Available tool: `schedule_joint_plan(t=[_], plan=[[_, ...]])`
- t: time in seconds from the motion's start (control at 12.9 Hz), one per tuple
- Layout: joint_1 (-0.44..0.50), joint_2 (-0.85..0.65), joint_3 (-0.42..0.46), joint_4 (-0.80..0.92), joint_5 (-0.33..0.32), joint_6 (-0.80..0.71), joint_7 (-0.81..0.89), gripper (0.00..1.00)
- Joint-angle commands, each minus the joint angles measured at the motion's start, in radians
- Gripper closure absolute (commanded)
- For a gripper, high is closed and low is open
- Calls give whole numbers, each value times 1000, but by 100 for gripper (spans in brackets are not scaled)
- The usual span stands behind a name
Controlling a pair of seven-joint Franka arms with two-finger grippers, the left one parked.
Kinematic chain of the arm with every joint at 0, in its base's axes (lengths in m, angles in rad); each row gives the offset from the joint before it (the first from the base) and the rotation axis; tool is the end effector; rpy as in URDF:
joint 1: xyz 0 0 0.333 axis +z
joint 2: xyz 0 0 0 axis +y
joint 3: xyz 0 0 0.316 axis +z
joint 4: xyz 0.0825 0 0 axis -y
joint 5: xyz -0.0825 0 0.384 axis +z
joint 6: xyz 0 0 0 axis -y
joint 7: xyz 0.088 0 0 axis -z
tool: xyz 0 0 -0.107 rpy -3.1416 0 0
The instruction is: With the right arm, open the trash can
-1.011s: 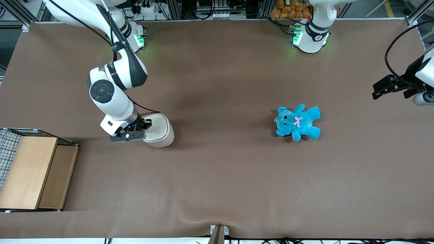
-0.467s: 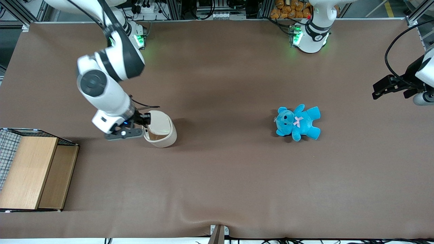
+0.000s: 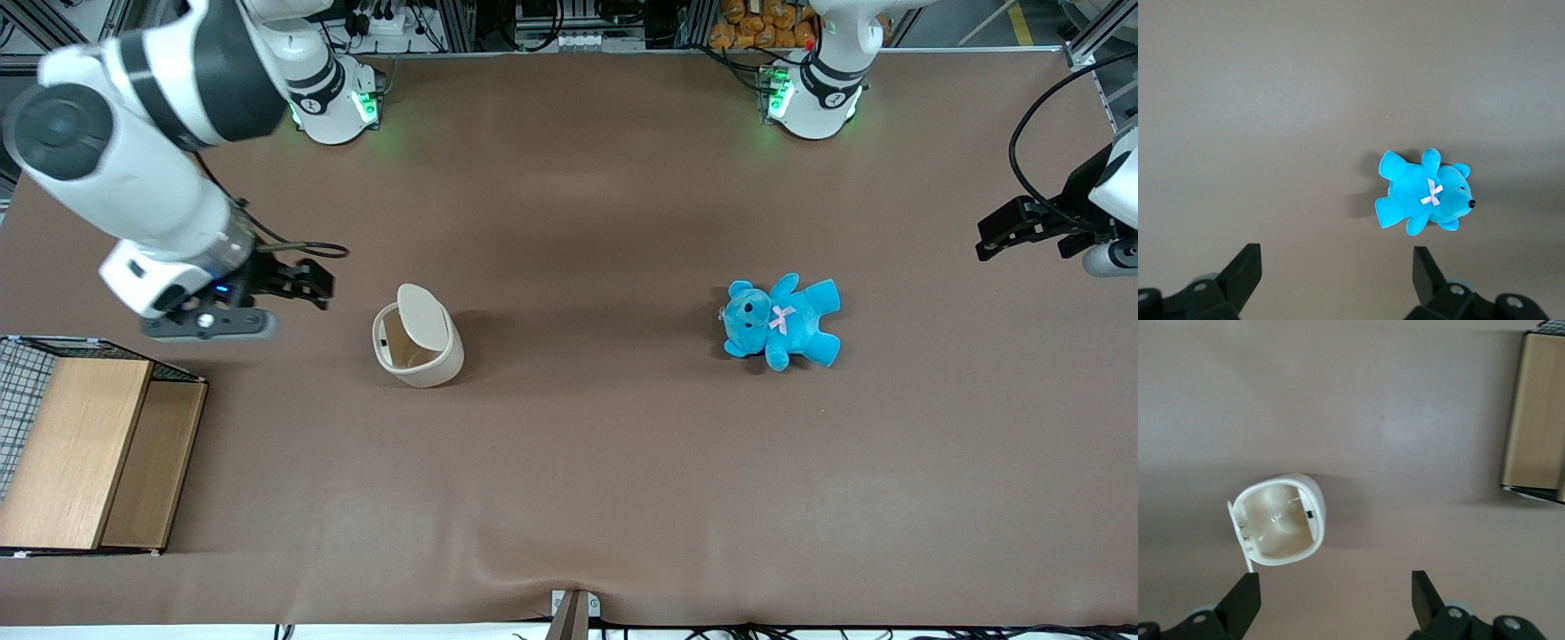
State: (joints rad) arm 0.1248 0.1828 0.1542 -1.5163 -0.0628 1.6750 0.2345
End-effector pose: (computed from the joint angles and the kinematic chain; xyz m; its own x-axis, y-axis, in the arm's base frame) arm 0.5949 0.1560 0.5536 0.9987 0.0492 -0.0134 0.0497 -0.9980 0.0385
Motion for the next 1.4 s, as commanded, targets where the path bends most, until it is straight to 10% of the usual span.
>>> schedule_joint_plan(t=[0.0, 1.32], plan=[[-37, -34, -39, 30, 11, -64, -111, 0], [-70, -79, -194, 133, 46, -126, -224, 0]])
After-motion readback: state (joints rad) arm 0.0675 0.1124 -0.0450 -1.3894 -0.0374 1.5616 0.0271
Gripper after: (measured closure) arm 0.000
